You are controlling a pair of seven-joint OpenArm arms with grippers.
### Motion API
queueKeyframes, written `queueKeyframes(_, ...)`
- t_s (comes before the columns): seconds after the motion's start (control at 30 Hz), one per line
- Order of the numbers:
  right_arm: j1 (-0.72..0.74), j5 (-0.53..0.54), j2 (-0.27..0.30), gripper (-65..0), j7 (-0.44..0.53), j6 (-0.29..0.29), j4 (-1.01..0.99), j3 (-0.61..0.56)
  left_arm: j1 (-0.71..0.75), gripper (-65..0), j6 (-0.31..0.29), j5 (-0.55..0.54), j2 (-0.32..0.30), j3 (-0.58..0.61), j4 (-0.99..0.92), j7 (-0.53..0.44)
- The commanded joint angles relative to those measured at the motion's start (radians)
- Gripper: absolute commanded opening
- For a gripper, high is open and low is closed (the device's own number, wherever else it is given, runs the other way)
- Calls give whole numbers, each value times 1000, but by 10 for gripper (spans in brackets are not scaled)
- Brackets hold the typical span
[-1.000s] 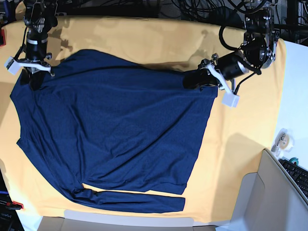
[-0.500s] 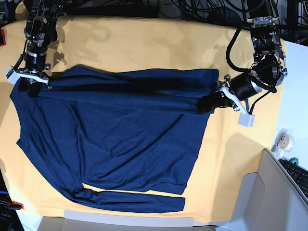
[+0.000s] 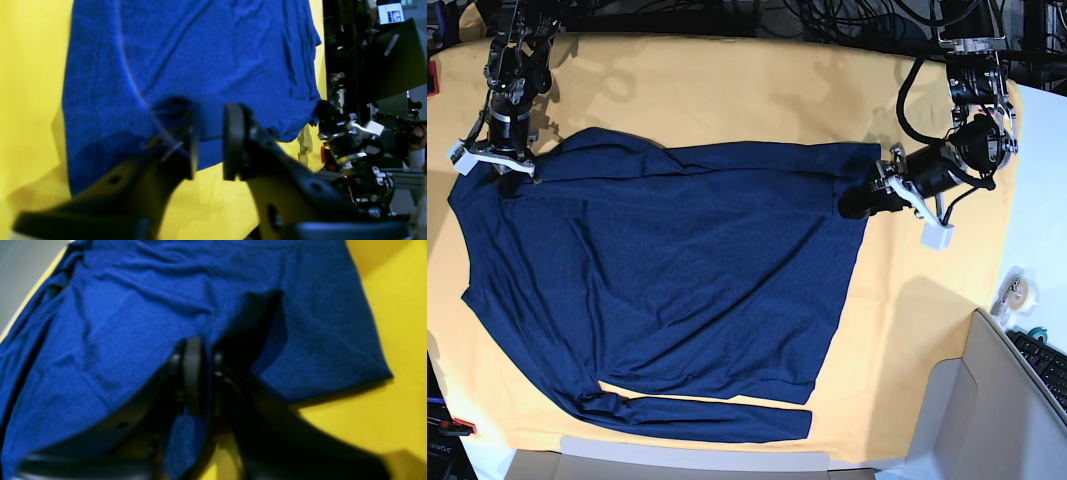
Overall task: Fold the T-shirt properly
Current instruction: 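Lift both grippers, raising the shirt's shoulder edge off the table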
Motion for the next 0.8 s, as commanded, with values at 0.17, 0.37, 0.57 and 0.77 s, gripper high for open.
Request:
queueKeyframes(0.17, 27, -3, 20, -324, -76, 10, 23, 14, -4, -383, -1, -22, -13, -7, 18, 10)
queueKeyframes(0.37, 20, -3, 23, -310, -84, 10, 100, 14, -4, -383, 0, -28, -26, -10, 35, 10)
queueKeyframes(0.57, -62, -2, 38, -309, -75, 10, 209, 23, 40, -383, 5, -28, -35, -10, 108, 4)
queueKeyframes(0.77, -149, 11, -114, -311, -76, 19, 236, 174, 86, -383, 2, -30, -23, -44, 112, 1)
